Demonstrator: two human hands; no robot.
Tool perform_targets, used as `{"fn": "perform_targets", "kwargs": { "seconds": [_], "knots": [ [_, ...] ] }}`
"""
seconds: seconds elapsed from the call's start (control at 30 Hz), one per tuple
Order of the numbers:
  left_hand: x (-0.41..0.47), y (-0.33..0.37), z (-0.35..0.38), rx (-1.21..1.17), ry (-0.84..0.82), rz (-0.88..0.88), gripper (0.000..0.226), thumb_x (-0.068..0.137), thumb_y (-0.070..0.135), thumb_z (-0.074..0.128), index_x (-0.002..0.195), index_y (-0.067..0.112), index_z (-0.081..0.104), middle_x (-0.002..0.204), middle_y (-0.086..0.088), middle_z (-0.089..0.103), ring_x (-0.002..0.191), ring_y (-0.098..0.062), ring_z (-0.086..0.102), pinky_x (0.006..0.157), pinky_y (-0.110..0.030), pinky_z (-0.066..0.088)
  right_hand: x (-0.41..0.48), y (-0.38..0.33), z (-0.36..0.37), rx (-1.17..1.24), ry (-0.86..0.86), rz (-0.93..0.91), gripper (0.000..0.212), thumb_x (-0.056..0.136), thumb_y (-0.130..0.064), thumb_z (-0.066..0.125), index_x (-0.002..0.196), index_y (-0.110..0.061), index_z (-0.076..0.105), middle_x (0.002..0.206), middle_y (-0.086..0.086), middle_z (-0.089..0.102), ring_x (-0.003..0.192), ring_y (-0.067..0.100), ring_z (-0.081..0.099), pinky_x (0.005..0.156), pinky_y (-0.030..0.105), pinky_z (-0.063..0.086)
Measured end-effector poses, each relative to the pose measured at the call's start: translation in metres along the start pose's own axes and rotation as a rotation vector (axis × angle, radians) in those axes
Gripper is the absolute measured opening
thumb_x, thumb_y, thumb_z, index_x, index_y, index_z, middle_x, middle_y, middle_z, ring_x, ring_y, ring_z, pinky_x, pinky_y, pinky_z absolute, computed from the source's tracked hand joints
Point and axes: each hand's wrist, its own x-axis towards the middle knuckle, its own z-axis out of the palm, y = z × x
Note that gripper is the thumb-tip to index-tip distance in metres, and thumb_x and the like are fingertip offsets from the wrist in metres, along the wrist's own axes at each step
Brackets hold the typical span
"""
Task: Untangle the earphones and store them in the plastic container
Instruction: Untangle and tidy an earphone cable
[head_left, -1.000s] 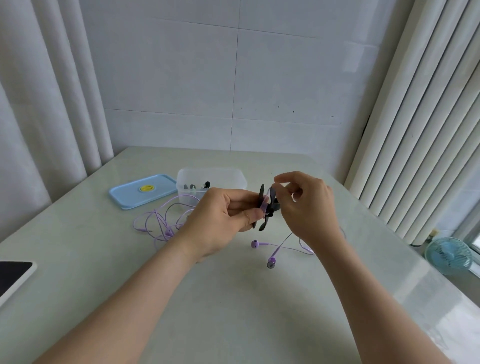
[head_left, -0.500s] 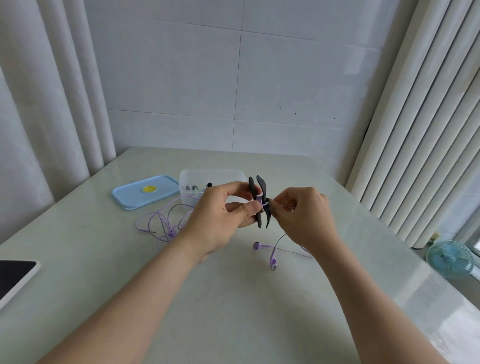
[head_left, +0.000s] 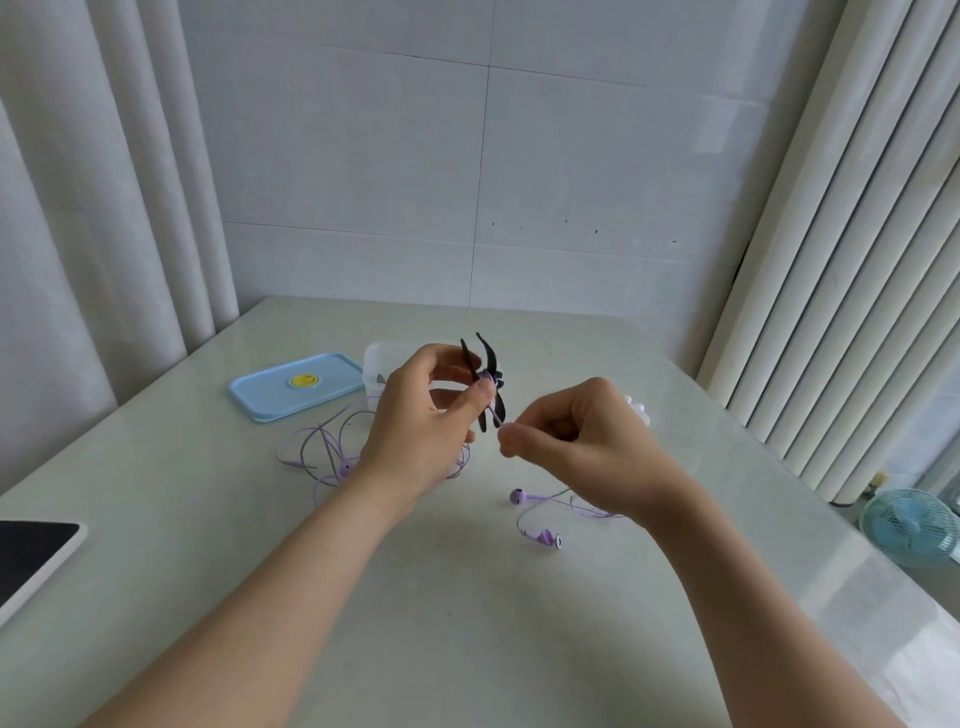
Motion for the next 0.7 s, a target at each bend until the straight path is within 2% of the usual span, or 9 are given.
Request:
{"fn": "perform_targets", "kwargs": {
  "seconds": [0.07,0.13,0.2,0.27,0.33,0.4,0.5,0.6,0.7],
  "knots": [
    [0.001,-0.002,-0.003,0.033,-0.053,-0.002,0.015,0.098,0.018,0.074,0.111,0.025,0.071,0.103,0.012,0.074,0.083,-0.012,0.070,0.066,-0.030,0.060,0.000,-0.005,-0.002,0.153,0.051,-0.026,0.022,0.095,-0.016,0.073,0.074,-0.011,0.077,0.054,0.006,0.035,0.056,0.023,0.025,0.051,0.029,0.021],
    [0.001,-0.002,-0.005,-0.018,-0.119,-0.040,0.018,0.098,0.014,0.074,0.114,0.023,0.073,0.104,0.009,0.076,0.086,-0.012,0.070,0.067,-0.027,0.058,0.001,-0.008,-0.006,0.303,0.143,-0.038,0.020,0.093,-0.019,0.071,0.077,-0.007,0.075,0.056,0.008,0.033,0.055,0.022,0.024,0.051,0.029,0.020],
    [0.000,-0.002,-0.005,-0.025,-0.198,-0.051,0.021,0.098,0.014,0.074,0.117,0.023,0.075,0.106,0.005,0.078,0.090,-0.013,0.071,0.073,-0.029,0.059,0.002,-0.009,-0.010,0.416,0.246,-0.044,0.022,0.093,-0.021,0.066,0.079,-0.005,0.073,0.057,0.008,0.032,0.052,0.020,0.024,0.050,0.028,0.020],
    [-0.002,-0.002,-0.003,0.001,-0.281,-0.059,0.022,0.098,0.013,0.073,0.118,0.023,0.075,0.106,0.004,0.080,0.093,-0.013,0.072,0.081,-0.034,0.059,0.002,-0.010,-0.011,0.452,0.321,-0.060,0.024,0.100,-0.020,0.063,0.083,-0.007,0.074,0.060,0.009,0.031,0.055,0.021,0.023,0.051,0.030,0.019],
    [-0.005,-0.002,0.000,0.002,-0.360,-0.070,0.022,0.098,0.009,0.073,0.117,0.018,0.076,0.106,0.003,0.081,0.100,-0.011,0.074,0.089,-0.032,0.058,0.003,-0.008,-0.011,0.399,0.372,-0.061,0.026,0.105,-0.019,0.061,0.086,-0.010,0.075,0.060,0.006,0.032,0.056,0.020,0.026,0.052,0.030,0.024],
    [-0.008,-0.002,0.002,0.043,-0.424,-0.062,0.022,0.097,0.008,0.074,0.117,0.015,0.076,0.108,0.004,0.081,0.107,-0.009,0.075,0.095,-0.024,0.058,0.005,-0.005,-0.010,0.321,0.391,-0.041,0.024,0.106,-0.020,0.060,0.089,-0.012,0.075,0.059,-0.003,0.037,0.056,0.017,0.032,0.052,0.026,0.030],
    [-0.011,-0.001,0.004,0.107,-0.483,-0.058,0.023,0.097,0.008,0.074,0.119,0.015,0.076,0.108,0.006,0.081,0.107,-0.006,0.075,0.094,-0.016,0.054,0.008,0.000,-0.008,0.236,0.402,0.010,0.019,0.104,-0.022,0.060,0.093,-0.011,0.071,0.063,0.000,0.042,0.059,0.020,0.035,0.052,0.029,0.032],
    [-0.011,-0.001,0.006,0.087,-0.493,-0.048,0.025,0.096,0.007,0.074,0.120,0.013,0.076,0.109,0.003,0.081,0.108,-0.010,0.076,0.097,-0.021,0.056,0.012,0.008,-0.009,0.151,0.466,0.090,0.019,0.104,-0.022,0.058,0.095,-0.009,0.070,0.057,-0.011,0.048,0.049,0.005,0.043,0.048,0.014,0.035],
    [-0.011,0.000,0.007,0.039,-0.483,-0.041,0.025,0.095,0.005,0.075,0.120,0.011,0.075,0.107,0.000,0.082,0.106,-0.014,0.077,0.093,-0.025,0.059,0.016,0.019,-0.009,0.084,0.475,0.183,0.021,0.104,-0.024,0.058,0.096,-0.009,0.071,0.048,-0.019,0.049,0.043,-0.002,0.049,0.046,0.013,0.033]
  ]
}}
